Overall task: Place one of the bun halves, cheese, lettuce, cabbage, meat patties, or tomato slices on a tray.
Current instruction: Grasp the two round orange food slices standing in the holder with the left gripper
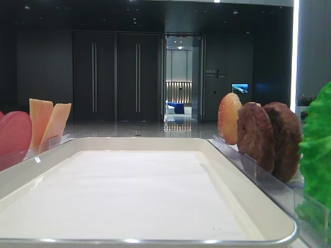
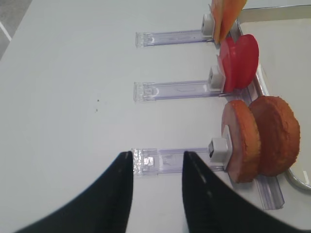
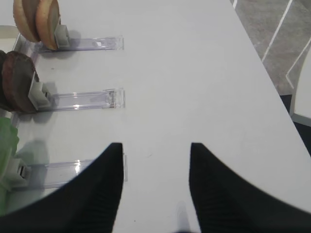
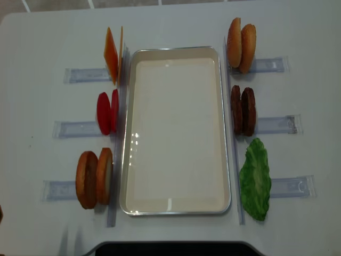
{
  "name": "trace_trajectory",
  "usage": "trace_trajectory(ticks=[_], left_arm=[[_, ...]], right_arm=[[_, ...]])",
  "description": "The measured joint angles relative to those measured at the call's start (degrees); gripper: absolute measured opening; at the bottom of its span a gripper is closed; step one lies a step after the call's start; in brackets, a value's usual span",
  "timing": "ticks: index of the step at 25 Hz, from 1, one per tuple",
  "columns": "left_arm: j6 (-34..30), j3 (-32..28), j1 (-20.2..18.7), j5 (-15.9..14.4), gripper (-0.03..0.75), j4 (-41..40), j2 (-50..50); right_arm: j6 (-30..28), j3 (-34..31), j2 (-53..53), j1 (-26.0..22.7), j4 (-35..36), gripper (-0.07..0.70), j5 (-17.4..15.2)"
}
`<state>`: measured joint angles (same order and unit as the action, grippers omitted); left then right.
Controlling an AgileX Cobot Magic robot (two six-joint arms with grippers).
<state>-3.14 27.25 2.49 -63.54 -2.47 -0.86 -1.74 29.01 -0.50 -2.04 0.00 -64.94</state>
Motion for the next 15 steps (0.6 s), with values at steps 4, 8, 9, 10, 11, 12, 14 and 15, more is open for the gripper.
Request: trace_trajectory(ticks=[4, 8, 9, 10, 11, 12, 14, 15], left_arm=[[0.0, 0.0, 0.0, 0.0, 0.265, 0.0, 0.0], [0.0, 0.0, 0.0, 0.0, 0.265, 0.0, 0.0], [0.0, 0.0, 0.0, 0.0, 0.265, 0.0, 0.0], [0.0, 0.0, 0.0, 0.0, 0.265, 0.0, 0.0], [0.0, 0.0, 0.0, 0.0, 0.265, 0.0, 0.0], [0.0, 0.0, 0.0, 0.0, 0.265, 0.0, 0.0], [0.0, 0.0, 0.0, 0.0, 0.265, 0.0, 0.0], [0.0, 0.0, 0.0, 0.0, 0.265, 0.0, 0.0]], right_arm=[[0.0, 0.0, 0.0, 0.0, 0.0, 0.308, 0.0], [0.0, 0.0, 0.0, 0.0, 0.0, 0.308, 0.0], [0.0, 0.0, 0.0, 0.0, 0.0, 0.308, 0.0], [0.0, 0.0, 0.0, 0.0, 0.0, 0.308, 0.0], [0.0, 0.0, 0.0, 0.0, 0.0, 0.308, 0.0], [0.0, 0.0, 0.0, 0.0, 0.0, 0.308, 0.0], [0.0, 0.0, 0.0, 0.0, 0.0, 0.308, 0.0], [0.0, 0.0, 0.0, 0.0, 0.0, 0.308, 0.0]])
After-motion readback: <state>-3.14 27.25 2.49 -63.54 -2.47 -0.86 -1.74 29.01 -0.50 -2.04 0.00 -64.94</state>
